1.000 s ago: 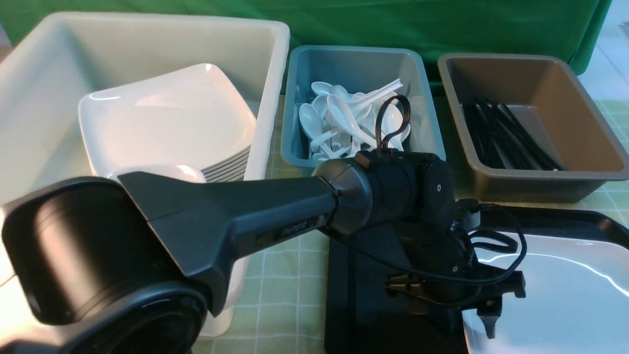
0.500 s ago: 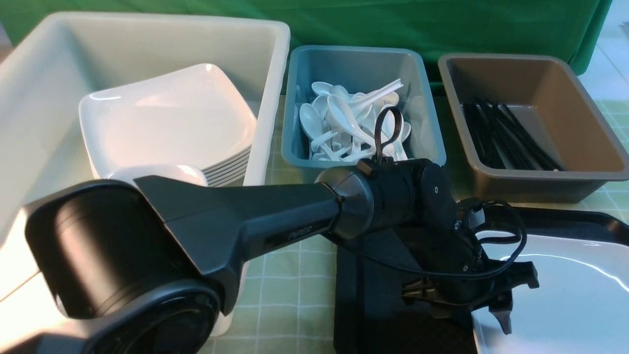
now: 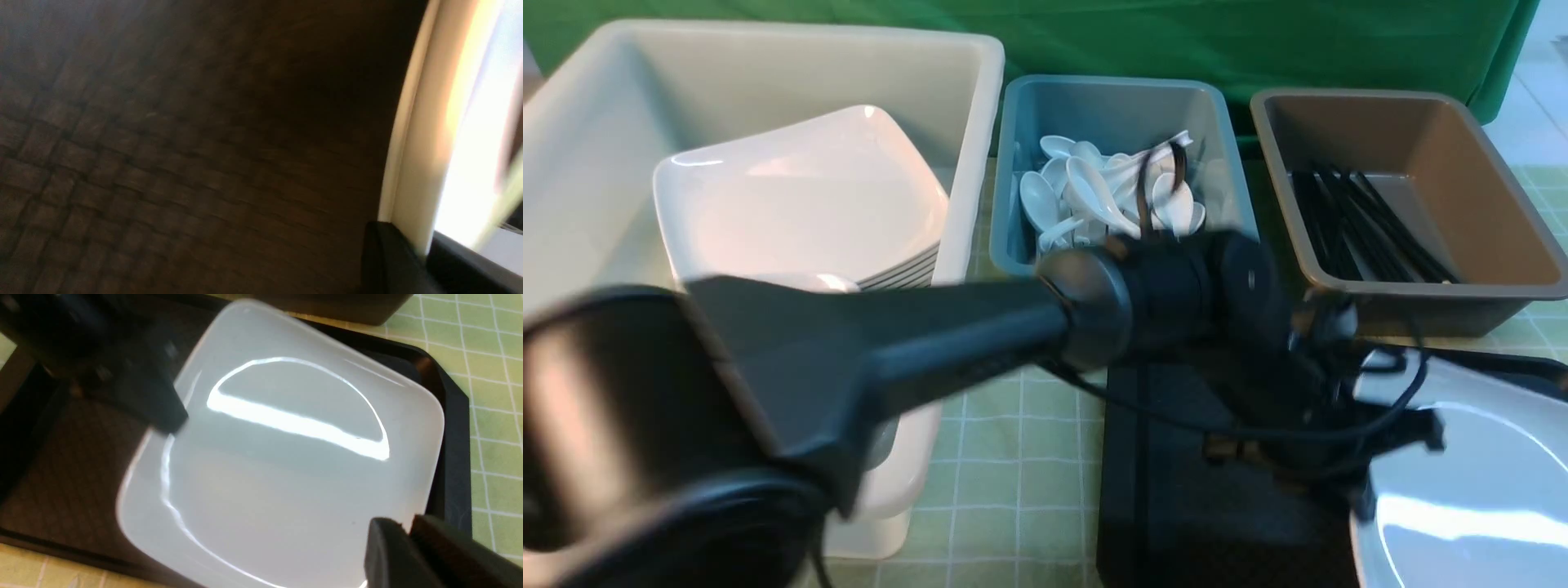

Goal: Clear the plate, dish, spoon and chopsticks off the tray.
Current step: Use the left arm to put the plate into the large storage box on the left

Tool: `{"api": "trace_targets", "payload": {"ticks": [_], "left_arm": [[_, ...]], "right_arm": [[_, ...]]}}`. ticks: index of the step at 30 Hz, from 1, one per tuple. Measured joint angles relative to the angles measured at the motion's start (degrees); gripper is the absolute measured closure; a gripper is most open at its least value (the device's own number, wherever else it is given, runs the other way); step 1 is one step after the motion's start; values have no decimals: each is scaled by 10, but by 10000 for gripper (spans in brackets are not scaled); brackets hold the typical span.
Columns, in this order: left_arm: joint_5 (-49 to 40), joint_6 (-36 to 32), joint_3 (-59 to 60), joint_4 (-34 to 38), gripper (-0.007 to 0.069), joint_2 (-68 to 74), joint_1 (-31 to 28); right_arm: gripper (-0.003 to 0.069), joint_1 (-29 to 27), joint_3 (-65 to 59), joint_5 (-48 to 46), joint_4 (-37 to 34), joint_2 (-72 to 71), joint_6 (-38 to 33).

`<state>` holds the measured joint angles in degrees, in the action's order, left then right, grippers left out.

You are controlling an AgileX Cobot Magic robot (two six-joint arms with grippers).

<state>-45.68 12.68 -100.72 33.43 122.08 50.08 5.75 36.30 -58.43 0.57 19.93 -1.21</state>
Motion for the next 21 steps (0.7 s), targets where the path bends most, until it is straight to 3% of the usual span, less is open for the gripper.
{"api": "trace_targets", "payload": {"ticks": [12, 21], "left_arm": [[-28, -22, 0, -27, 608, -192, -67], [-63, -27, 0, -32, 608, -316, -242]], "right_arm": [[564, 0, 0, 23, 0, 0, 0], [545, 0, 0, 35, 0, 0, 0]]}}
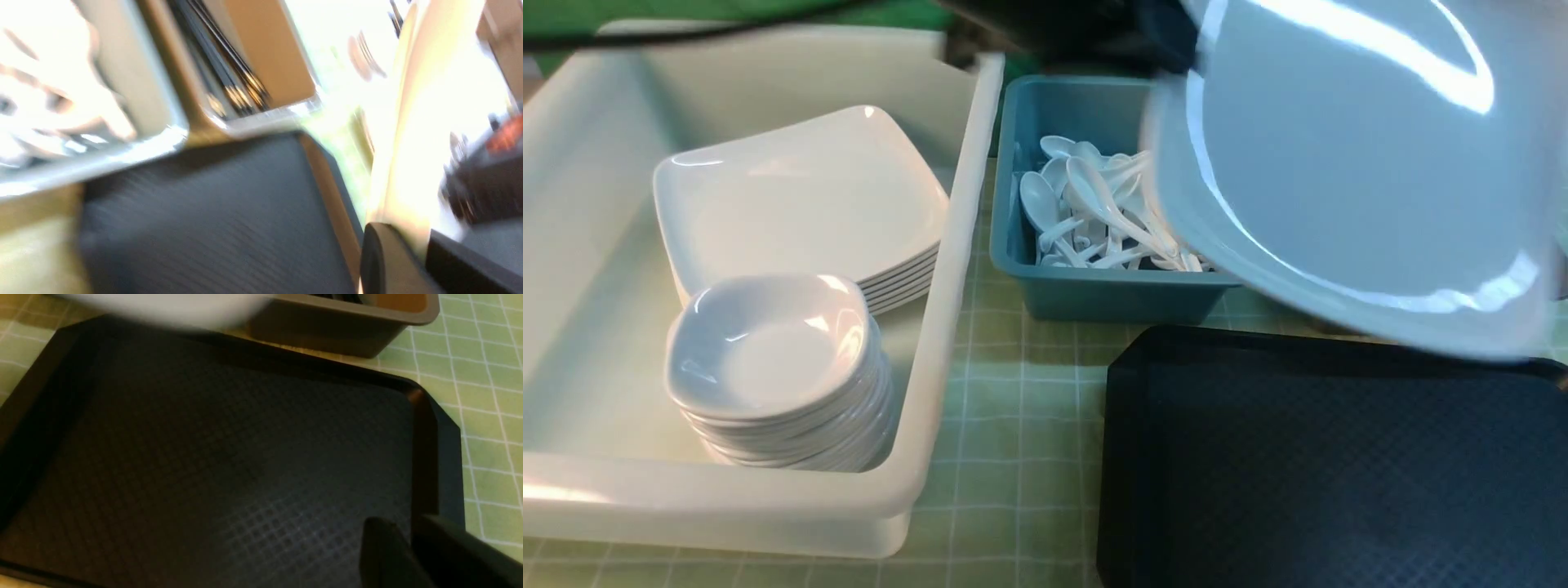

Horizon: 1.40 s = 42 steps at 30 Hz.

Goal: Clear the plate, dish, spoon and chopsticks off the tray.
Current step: Use the left arm to put the plate into the large storage box on the left

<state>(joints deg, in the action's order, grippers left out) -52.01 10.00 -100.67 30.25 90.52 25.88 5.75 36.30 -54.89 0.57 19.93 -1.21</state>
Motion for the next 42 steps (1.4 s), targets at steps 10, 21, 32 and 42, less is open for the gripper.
{"api": "trace_targets", "payload": {"ticks": [10, 21, 32, 42], "left_arm": [[-51, -44, 3, 50, 608, -20, -293], [0, -46, 113, 59, 608, -19, -478], [112, -117, 250, 127, 608, 38, -478], [114, -183, 251, 181, 613, 133, -478]], "right_arm": [[535, 0, -1, 14, 0, 0, 0], [518, 0, -1, 15, 0, 0, 0], [496, 0, -4, 54, -1, 0, 0], [482, 0, -5, 113, -1, 0, 1]]}}
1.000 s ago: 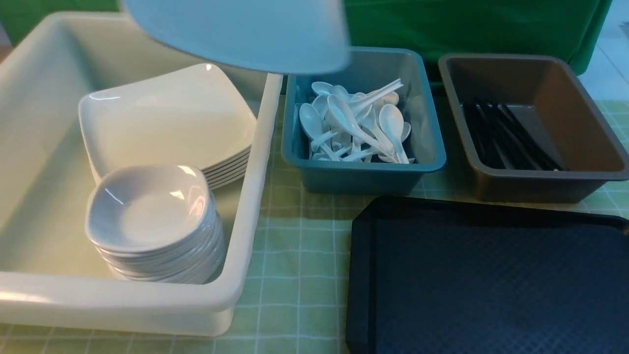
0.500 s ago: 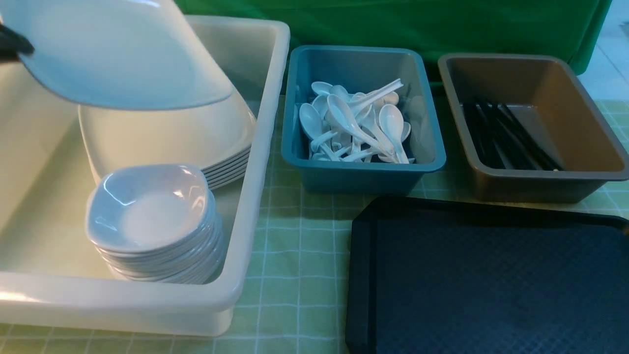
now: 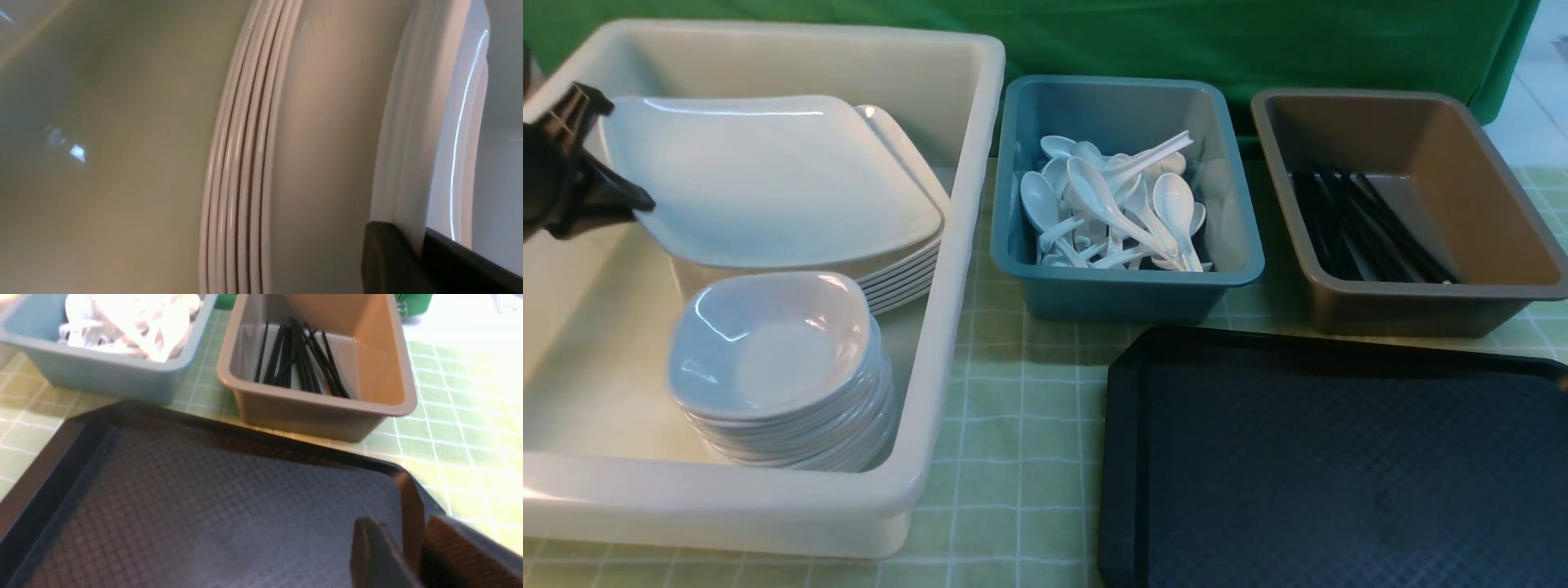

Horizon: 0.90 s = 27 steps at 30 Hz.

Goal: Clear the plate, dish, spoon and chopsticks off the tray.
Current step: Use the left arm to put the plate into the large storage box on the left

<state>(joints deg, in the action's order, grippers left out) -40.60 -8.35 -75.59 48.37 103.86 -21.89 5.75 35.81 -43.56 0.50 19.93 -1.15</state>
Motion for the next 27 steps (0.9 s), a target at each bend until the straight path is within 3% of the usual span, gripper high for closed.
{"api": "trace_targets", "payload": {"ticks": [10, 14, 17, 20, 22, 26, 27], "left_arm": [[5, -26, 0, 11, 579, 34, 0], [5, -26, -1, 12, 485, 34, 0], [4, -31, -3, 10, 365, 34, 1], [-17, -35, -27, -17, 255, 34, 1], [-47, -31, -58, -44, 224, 34, 1], [-148, 1, -155, -109, 272, 32, 1], [-199, 8, -193, -123, 340, 27, 1]], "right_arm": [[470, 0, 4, 8, 0, 0, 31], [497, 0, 22, 2, 0, 0, 56], [582, 0, 57, -14, 0, -1, 60], [643, 0, 99, -54, 0, -1, 38], [657, 0, 133, -101, 0, -1, 12], [661, 0, 207, -213, 0, 0, -54], [661, 0, 221, -236, 1, -3, -67]]}}
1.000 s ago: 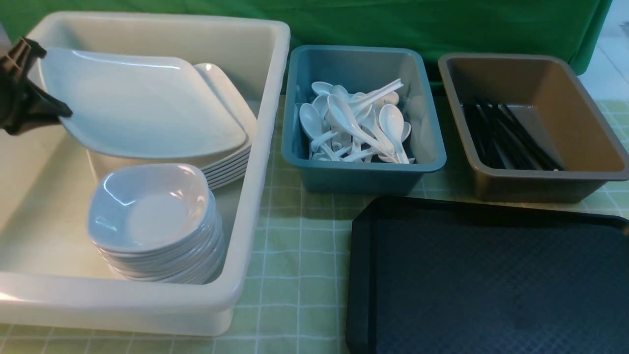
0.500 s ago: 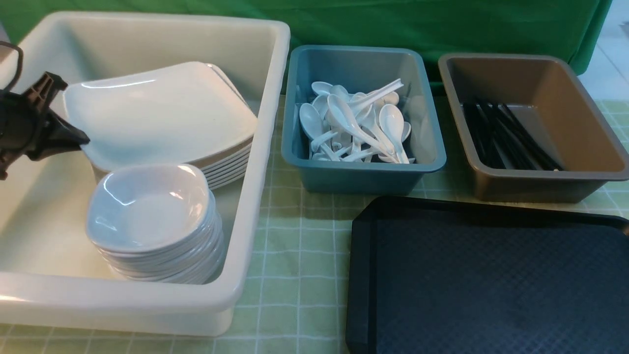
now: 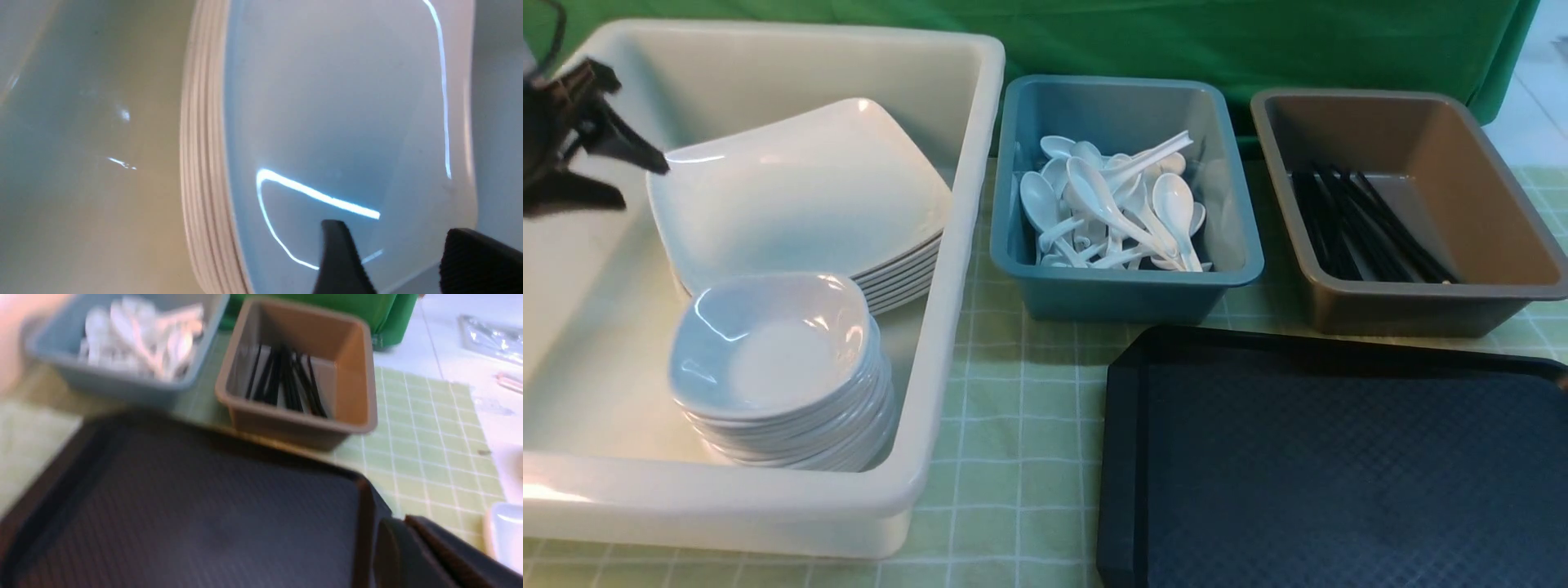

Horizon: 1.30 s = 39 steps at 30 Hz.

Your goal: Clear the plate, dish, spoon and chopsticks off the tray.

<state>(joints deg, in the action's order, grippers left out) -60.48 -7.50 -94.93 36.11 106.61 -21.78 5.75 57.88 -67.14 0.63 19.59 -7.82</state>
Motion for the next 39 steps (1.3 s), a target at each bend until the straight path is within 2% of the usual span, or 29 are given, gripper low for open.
{"api": "trace_targets", "payload": {"ticks": [2, 4, 7, 10, 12, 13, 17, 21, 26, 39], "left_arm": [[-37, 0, -30, -2, 417, -5, 0], [-70, -6, -67, -7, 574, -29, 7], [-82, -13, -75, -26, 627, -61, 25], [-87, -15, -75, -46, 636, -84, 44], [-91, -16, -75, -62, 636, -109, 72], [-91, -16, -75, -63, 636, -111, 74], [-92, -20, -75, -68, 636, -133, 109], [-92, -33, -75, -69, 636, -138, 126], [-92, -42, -75, -64, 636, -138, 132], [-92, -44, -75, -58, 636, -138, 132]], "right_arm": [[661, 0, 5, -11, 0, -4, -6], [661, 0, 1, -17, 0, -19, -10], [661, 0, -34, 14, 0, -43, -11], [661, 0, -89, 86, 0, -68, -10], [660, 0, -175, 212, -1, -91, 6], [660, 0, -181, 212, -1, -92, 7], [659, 0, -307, 389, -24, -91, 21], [654, 0, -350, 463, -30, -91, 21], [643, 0, -355, 496, -30, -91, 22], [595, 0, -355, 499, -31, -91, 22]]}}
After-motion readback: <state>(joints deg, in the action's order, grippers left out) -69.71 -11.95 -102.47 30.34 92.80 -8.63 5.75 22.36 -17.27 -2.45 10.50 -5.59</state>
